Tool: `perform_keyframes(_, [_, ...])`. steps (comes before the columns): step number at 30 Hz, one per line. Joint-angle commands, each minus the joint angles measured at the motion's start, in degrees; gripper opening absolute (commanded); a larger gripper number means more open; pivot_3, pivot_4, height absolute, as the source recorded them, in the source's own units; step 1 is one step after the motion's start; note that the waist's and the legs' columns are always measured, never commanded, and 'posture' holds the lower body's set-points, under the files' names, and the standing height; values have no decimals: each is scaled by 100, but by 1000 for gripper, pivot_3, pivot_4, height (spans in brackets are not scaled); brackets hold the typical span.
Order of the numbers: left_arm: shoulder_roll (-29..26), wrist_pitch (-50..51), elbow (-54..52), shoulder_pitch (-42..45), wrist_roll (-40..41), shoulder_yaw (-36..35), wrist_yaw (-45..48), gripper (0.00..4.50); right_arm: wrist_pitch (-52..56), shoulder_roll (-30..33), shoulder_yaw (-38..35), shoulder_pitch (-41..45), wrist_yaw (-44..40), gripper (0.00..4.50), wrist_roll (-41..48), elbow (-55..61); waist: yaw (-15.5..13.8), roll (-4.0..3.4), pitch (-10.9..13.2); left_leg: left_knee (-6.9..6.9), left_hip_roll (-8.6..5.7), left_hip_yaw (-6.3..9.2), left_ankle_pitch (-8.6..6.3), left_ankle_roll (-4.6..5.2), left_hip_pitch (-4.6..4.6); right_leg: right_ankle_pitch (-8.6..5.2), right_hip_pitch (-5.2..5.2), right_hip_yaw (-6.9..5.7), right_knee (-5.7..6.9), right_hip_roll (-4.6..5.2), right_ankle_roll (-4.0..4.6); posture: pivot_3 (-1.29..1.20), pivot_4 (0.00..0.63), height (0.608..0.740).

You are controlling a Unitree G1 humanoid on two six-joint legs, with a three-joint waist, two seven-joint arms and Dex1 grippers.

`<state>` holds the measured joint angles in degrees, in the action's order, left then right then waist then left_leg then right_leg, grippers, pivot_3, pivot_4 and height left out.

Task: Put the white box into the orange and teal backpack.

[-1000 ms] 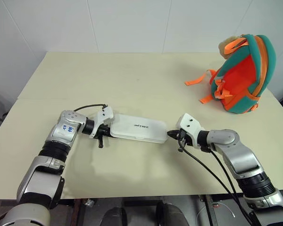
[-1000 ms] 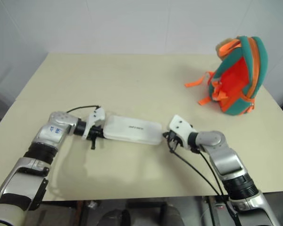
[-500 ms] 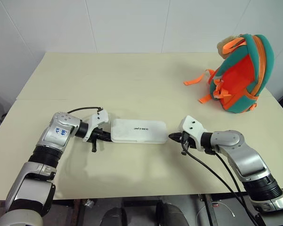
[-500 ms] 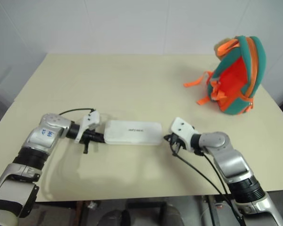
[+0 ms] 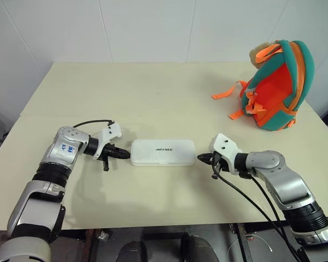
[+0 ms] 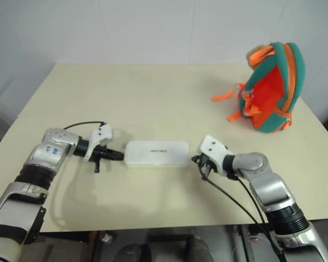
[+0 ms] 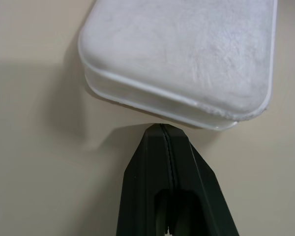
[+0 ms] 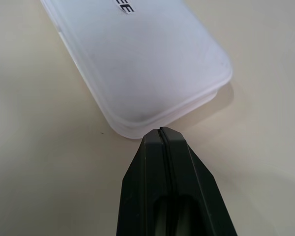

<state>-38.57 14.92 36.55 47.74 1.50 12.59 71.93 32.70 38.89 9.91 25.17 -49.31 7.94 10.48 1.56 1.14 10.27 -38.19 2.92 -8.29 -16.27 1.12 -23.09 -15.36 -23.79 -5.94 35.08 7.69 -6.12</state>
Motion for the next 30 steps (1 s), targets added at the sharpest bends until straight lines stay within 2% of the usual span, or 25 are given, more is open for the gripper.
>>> perform_keyframes(1, [-31, -17, 254, 33, -285, 103, -151, 0, 36, 198, -297, -73, 4, 120, 62, 210, -1, 0, 0, 0, 0, 0, 0, 0, 0, 0, 0, 0, 0, 0, 0, 0, 150, 740])
perform_keyframes(3, [-85, -16, 346, 100, -305, 75, -176, 0, 208, 388, -348, -140, -86, 827, 93, 311, -1, 0, 0, 0, 0, 1, 0, 0, 0, 0, 0, 0, -2, 0, 0, 0, 150, 740])
perform_keyframes(4, [-107, -26, 399, 131, -319, 63, -194, 380, 290, 466, -355, -162, -132, 967, 113, 360, -2, 0, 0, 1, 0, 1, 0, 1, -1, 0, 0, 0, -2, 0, 0, 0, 150, 740])
perform_keyframes(10, [-425, 134, 622, 351, -444, -56, -371, 1943, 290, 858, -665, -261, -253, 2868, 244, 460, 13, 0, 0, 1, 2, 4, -1, 2, 0, 2, -2, 0, -2, -1, 3, 0, 150, 740])
perform_keyframes(15, [-655, 258, 631, 374, -355, -285, -521, 3455, 283, 817, -852, -195, -164, 4500, 352, 414, 7, 0, 0, 10, 8, 4, -1, 0, -4, 3, -11, 1, 0, -8, 4, 0, 150, 740])
perform_keyframes(18, [-750, 491, 386, 228, -209, -472, -516, 4318, 215, 691, -911, -162, -51, 4500, 401, 355, -2, 0, 0, 8, 6, 1, 3, -8, -16, 3, -15, 0, 1, -7, 4, 0, 150, 740])
perform_keyframes(19, [-764, 554, 309, 183, -167, -525, -511, 4432, 196, 662, -913, -154, -19, 4500, 403, 339, 0, 1, 0, 8, 5, 0, 3, -11, -19, 3, -15, 0, -1, -6, 3, 0, 150, 740])
perform_keyframes(26, [-553, 871, -447, -265, 503, -1255, -782, 4432, -154, 315, -797, 4, 453, 4500, 121, -180, -7, 3, 2, 7, 5, -10, -2, -14, -21, 3, -18, -1, -12, -3, -2, 0, 150, 740])
perform_keyframes(30, [-212, 1320, -912, -589, 1123, -1826, -1048, 4432, -422, -47, -577, 206, 845, 4500, -199, -766, 0, 2, 1, 3, 4, -17, -1, -15, -20, 4, -18, -1, -7, -3, -4, 0, 150, 740])
